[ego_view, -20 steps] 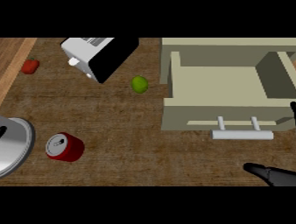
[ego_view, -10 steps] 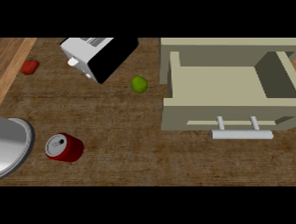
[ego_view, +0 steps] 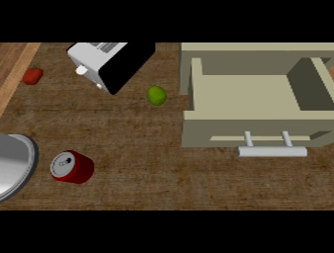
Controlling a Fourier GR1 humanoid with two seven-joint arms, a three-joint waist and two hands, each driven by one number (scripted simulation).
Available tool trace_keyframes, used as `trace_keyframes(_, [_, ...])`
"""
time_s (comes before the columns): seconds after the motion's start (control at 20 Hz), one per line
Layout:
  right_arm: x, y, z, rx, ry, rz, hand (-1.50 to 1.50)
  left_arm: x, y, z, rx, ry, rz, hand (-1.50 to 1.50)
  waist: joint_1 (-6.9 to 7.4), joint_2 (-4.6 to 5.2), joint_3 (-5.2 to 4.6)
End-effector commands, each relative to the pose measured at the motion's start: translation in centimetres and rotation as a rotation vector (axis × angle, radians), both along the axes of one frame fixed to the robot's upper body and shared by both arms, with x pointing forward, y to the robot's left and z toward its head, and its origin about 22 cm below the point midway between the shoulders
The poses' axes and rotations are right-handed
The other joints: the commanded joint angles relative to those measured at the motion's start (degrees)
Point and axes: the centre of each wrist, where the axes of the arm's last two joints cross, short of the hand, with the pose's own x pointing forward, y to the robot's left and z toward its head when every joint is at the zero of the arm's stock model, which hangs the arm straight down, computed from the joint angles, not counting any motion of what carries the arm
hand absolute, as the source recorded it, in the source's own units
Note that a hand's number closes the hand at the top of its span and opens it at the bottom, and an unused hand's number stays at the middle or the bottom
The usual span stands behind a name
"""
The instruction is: Pick up the can, place it into the drawer and close the drawer
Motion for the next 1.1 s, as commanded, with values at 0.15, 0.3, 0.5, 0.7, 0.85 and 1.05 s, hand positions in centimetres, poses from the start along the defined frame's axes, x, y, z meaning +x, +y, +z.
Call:
trace_keyframes(0.15, [-1.6,-1.6,1.7,-0.006,-0.001,0.017,-1.5,2.1,0.6,0.1,-0.105,0.042,-0.03,-1.5,-0.37,0.05,-0.02])
trace_keyframes(0.3, [-1.3,-3.2,0.7,0.014,0.007,0.001,-1.5,3.1,-1.3,-1.8,-0.149,0.063,-0.044,-1.5,-0.37,0.14,-0.02])
trace_keyframes(0.5, [-2.4,-1.3,1.7,0.014,0.006,0.028,-1.5,2.5,-3.3,-1.4,-0.155,0.064,-0.022,-1.5,-0.22,0.09,-0.03])
trace_keyframes(0.7, [-3.7,-3.6,1.0,0.015,0.001,0.023,-1.5,5.3,-1.1,-4.8,-0.145,0.102,-0.023,-1.5,-0.51,0.1,-0.04])
trace_keyframes(0.85, [-3.5,-5.5,2.5,-0.004,-0.016,0.021,-1.5,5.5,-3.1,-5.2,-0.134,0.112,-0.005,-1.5,-0.32,0.07,-0.03])
trace_keyframes(1.05, [-4.4,-3.4,1.3,0.012,-0.019,0.004,-1.5,6.7,-2.4,-8.3,-0.141,0.125,-0.005,-1.5,-0.22,0.08,-0.04])
